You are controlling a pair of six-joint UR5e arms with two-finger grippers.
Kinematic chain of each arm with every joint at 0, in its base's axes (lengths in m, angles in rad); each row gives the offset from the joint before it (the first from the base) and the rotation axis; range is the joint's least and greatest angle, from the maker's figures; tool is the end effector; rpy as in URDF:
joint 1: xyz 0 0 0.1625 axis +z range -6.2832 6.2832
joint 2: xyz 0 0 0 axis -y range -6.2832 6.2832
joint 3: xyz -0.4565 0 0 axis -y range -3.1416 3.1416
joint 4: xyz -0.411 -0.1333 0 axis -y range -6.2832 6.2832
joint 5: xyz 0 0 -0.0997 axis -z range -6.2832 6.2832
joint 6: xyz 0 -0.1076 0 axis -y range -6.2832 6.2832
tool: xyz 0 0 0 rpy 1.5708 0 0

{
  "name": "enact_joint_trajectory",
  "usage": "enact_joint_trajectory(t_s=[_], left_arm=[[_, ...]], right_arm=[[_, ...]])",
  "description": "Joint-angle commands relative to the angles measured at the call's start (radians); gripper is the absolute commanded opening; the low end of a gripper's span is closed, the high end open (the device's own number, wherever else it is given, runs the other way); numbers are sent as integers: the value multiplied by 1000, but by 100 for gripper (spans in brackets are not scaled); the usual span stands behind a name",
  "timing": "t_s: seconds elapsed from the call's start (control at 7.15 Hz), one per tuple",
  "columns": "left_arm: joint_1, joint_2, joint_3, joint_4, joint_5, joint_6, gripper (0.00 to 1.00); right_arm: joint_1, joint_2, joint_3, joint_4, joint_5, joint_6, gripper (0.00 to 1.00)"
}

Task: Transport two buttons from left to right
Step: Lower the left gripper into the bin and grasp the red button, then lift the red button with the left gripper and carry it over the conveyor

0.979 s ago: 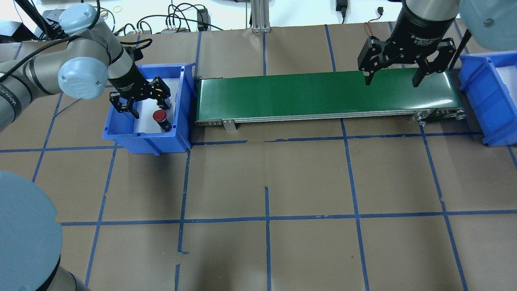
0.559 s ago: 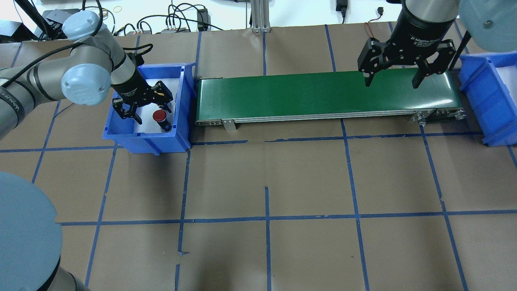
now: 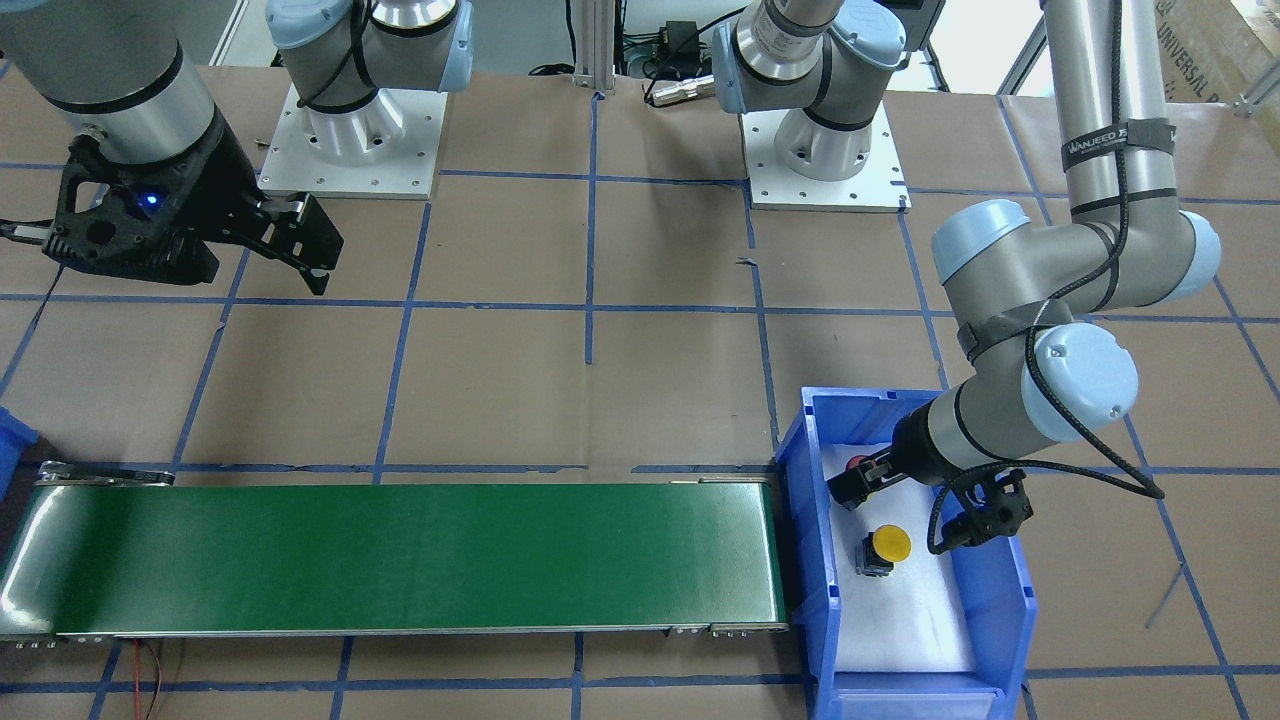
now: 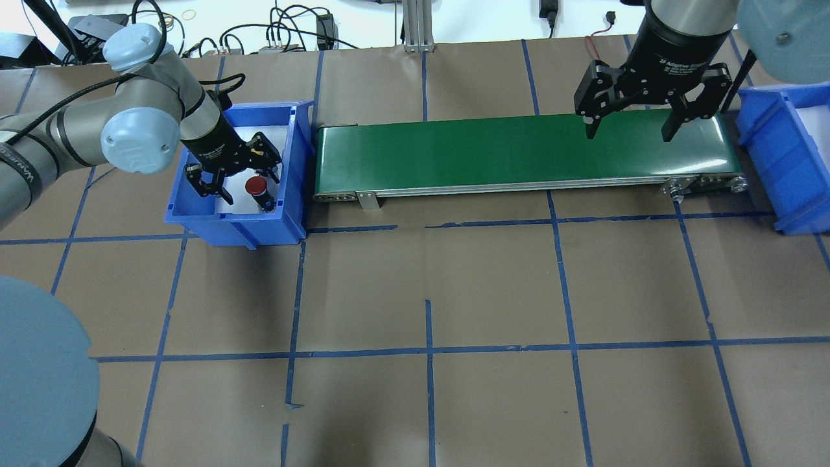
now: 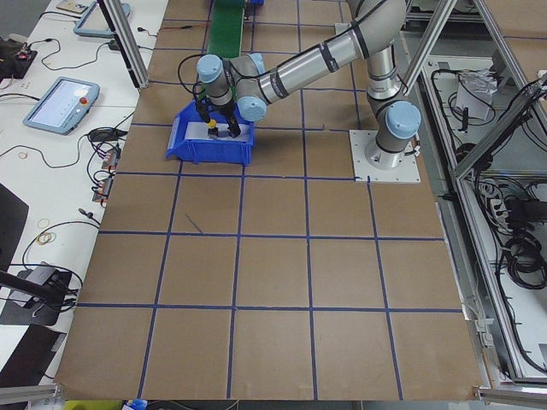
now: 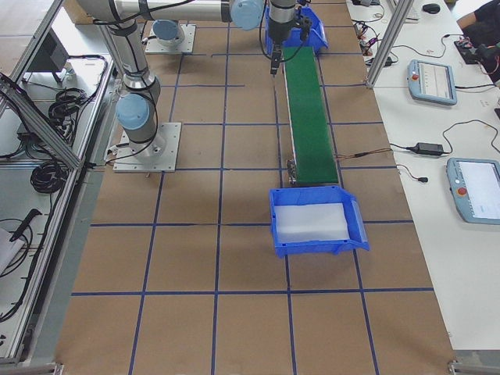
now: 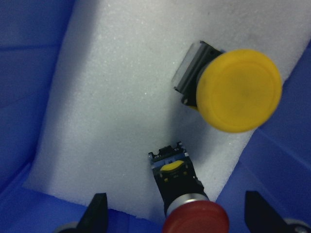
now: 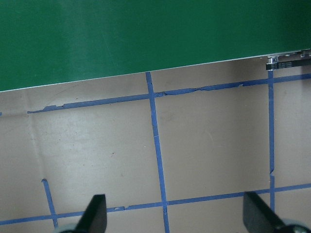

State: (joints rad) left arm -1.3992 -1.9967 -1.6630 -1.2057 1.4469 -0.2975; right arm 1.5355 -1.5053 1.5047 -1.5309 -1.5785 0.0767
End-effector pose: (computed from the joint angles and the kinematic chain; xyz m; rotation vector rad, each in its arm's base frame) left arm -0.0372 -0.6437 0.2540 0.7154 -2.9322 -0.2427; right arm 0.1135 -0.5406 0.5068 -0.1751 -3.1276 -0.0613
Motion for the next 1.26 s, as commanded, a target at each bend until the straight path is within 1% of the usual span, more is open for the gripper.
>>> enact_joint_trajectory(t_s=[0.0,0.28,0.42,0.56,0.84,0.98,1.12], left_arm=[[0,1,-1,-5,1,-6,71],[-1,9,0,-6,0,-8,41],[-1,13,0,-8,0,-8,33],[-1,15,2,-11,-2,-5,31],[-1,47,17,-24,-2,0,30],[-1,79,28,-46,-2,23,30],[-1,108,57,-107,-2,56,30]], right_arm=[[0,0,2,0,0,0,100],[0,0,2,1,0,0,100],[0,0,2,2,0,0,100],[0,0,2,2,0,0,100],[0,-1,2,2,0,0,100],[0,0,3,2,0,0,100],[0,0,3,2,0,0,100]])
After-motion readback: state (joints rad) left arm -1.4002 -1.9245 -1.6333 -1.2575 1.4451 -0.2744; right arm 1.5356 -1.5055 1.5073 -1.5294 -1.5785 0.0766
